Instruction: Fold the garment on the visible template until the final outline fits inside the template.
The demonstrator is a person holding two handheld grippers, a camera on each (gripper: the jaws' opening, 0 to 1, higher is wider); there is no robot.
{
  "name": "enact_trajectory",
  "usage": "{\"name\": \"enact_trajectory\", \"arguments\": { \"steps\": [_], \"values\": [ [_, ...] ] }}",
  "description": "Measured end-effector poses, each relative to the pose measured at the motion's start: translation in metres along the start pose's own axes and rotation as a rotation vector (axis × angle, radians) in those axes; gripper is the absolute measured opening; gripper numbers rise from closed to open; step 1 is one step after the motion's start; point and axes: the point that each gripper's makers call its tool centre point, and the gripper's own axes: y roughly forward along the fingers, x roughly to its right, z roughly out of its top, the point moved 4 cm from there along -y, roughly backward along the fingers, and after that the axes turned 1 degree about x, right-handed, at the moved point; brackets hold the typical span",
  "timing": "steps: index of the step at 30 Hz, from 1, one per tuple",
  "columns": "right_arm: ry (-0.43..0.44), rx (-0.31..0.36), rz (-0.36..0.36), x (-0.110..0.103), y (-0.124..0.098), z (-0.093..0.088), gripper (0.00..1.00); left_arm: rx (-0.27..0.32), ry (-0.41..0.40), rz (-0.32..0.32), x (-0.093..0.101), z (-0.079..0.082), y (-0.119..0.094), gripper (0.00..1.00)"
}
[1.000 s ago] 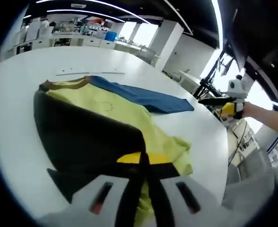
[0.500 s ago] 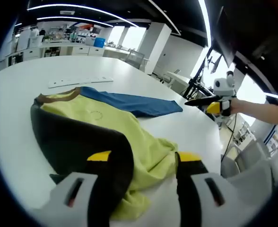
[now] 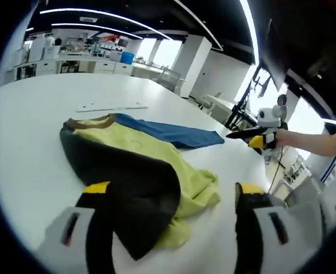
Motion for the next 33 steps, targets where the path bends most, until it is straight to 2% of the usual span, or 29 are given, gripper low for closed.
{"name": "enact_trajectory", "arguments": {
  "steps": [6,12,15,22,25,33],
  "values": [
    [-0.002,-0.009,0.004,-0.002,0.002,-0.002,0.94,-0.001,-0.042,0.05,-0.025,-0.008,-0.01,0.81],
    [0.0,-0.008,0.007,-0.004,0.002,-0.002,0.94,0.017,-0.124,0.122,-0.049,-0.021,-0.022,0.68],
    [0.0,-0.01,0.006,-0.004,0.002,-0.003,0.94,0.018,-0.157,0.169,-0.058,-0.029,-0.029,0.65],
    [0.006,-0.014,0.007,-0.006,0.003,-0.006,0.94,0.019,-0.229,0.221,-0.065,-0.044,-0.042,0.53],
    [0.006,-0.017,0.007,-0.006,0.003,-0.007,0.94,0.005,-0.247,0.227,-0.065,-0.048,-0.044,0.41],
    [0.003,-0.02,0.007,-0.006,0.003,-0.007,0.94,-0.025,-0.314,0.18,-0.056,-0.059,-0.037,0.27]
  ]
}}
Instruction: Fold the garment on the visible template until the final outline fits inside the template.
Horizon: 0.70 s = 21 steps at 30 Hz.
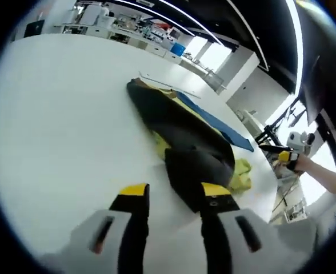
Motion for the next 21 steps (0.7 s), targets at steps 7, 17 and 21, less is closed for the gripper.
{"name": "enact_trajectory", "arguments": {
  "steps": [7,17,21],
  "values": [
    [0.002,-0.002,0.0,0.0,0.0,-0.001,0.94,-0.021,-0.04,-0.016,0.006,-0.008,0.009,0.24],
    [0.006,-0.003,-0.001,0.001,-0.001,-0.003,0.93,-0.053,-0.062,-0.035,0.013,-0.015,0.02,0.17],
    [0.009,-0.003,-0.002,0.002,-0.002,-0.004,0.93,-0.049,-0.052,-0.014,0.009,-0.014,0.021,0.07]
  ]
}}
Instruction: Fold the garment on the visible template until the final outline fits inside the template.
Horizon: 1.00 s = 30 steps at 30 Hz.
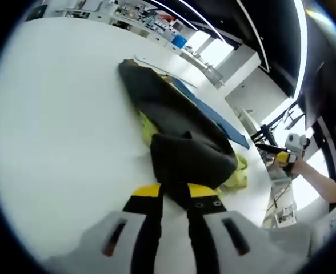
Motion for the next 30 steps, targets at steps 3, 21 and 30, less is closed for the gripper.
{"name": "enact_trajectory", "arguments": {
  "steps": [3,21,30],
  "values": [
    [0.001,-0.001,-0.001,0.0,0.0,-0.001,0.93,0.0,0.007,0.003,-0.002,0.0,-0.002,0.03],
    [-0.027,0.025,-0.008,-0.009,-0.001,0.009,0.94,0.036,0.121,0.094,-0.034,0.015,-0.049,0.0],
    [-0.05,0.021,-0.005,-0.022,0.006,0.008,0.93,0.052,0.135,0.162,-0.069,0.022,-0.09,0.0]
  ]
}}
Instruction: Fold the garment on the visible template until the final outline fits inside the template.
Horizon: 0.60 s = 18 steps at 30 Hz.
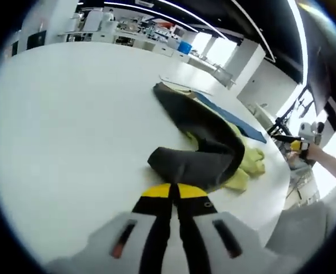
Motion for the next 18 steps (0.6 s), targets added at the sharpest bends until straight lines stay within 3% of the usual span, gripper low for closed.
{"name": "enact_trajectory", "arguments": {
  "steps": [18],
  "values": [
    [-0.01,-0.024,0.009,-0.013,0.017,0.003,0.92,0.089,-0.019,0.269,-0.11,0.013,-0.079,0.0]
  ]
}}
